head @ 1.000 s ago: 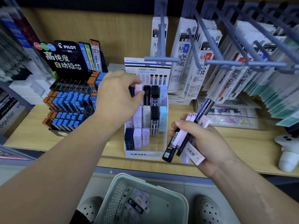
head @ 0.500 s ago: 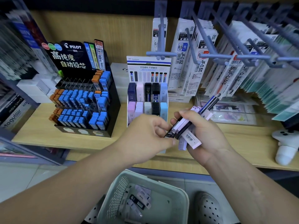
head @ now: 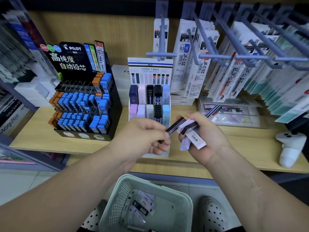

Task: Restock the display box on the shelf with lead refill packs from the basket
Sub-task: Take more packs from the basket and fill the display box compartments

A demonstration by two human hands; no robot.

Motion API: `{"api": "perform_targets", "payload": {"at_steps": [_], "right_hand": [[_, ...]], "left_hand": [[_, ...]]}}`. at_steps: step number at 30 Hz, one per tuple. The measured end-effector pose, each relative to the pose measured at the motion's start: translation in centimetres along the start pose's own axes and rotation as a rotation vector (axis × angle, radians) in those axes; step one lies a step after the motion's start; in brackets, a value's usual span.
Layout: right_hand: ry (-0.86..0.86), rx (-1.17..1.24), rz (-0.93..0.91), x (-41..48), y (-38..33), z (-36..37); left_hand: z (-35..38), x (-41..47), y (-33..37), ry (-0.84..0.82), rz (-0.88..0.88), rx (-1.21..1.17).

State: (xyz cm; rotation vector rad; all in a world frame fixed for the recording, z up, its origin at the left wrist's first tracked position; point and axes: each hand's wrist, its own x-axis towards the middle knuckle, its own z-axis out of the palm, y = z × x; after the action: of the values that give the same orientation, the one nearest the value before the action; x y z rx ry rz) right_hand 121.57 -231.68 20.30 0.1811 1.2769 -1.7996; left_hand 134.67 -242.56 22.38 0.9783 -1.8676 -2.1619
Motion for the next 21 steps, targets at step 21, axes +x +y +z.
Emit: {"api": "perform_targets", "payload": {"at_steps": [21], "right_hand": [[-0.043,-0.134,-0.103,-0.6,0.1,0.1]], "left_hand": [[-1.5,1.2,1.3,0.203,0.173,0.007]]}}
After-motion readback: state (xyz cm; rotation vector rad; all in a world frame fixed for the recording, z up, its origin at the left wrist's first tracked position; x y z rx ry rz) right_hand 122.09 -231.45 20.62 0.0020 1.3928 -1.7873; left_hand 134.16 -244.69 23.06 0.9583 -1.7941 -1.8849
